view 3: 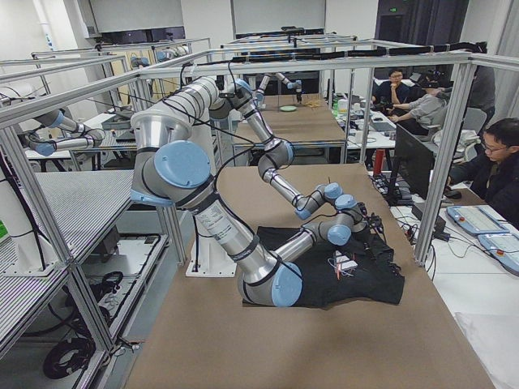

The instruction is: Fold clothes

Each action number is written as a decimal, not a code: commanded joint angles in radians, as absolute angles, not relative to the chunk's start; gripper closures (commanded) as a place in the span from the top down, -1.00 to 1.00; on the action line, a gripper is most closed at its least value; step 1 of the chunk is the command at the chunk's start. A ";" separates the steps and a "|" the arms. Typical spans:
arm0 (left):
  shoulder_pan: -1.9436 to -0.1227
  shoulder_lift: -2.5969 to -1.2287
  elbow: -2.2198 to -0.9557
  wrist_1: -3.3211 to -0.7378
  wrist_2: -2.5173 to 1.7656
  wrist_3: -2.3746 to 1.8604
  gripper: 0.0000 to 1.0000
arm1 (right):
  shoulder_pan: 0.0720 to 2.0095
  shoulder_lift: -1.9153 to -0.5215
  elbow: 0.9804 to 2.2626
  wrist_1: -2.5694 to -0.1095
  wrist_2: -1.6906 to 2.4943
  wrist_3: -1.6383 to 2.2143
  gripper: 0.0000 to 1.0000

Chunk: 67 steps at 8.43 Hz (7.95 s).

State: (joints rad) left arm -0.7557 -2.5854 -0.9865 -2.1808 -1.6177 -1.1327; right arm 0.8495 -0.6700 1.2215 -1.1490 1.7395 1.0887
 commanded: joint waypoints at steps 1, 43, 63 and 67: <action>-0.779 -2.538 -1.109 -2.198 -1.742 -1.228 1.00 | 0.865 -0.669 1.227 -1.158 1.822 1.100 0.89; -0.368 -1.549 -2.037 -2.293 -1.499 -1.586 1.00 | 0.206 -1.681 2.069 -0.742 1.715 1.694 -1.00; -0.012 -1.453 -2.038 -2.350 -1.190 -1.667 -1.00 | 0.276 -1.692 2.086 -0.741 1.795 1.683 -1.00; -0.055 -1.351 -2.240 -2.356 -1.340 -1.661 -1.00 | 0.357 -1.744 2.237 -0.752 1.950 1.683 -1.00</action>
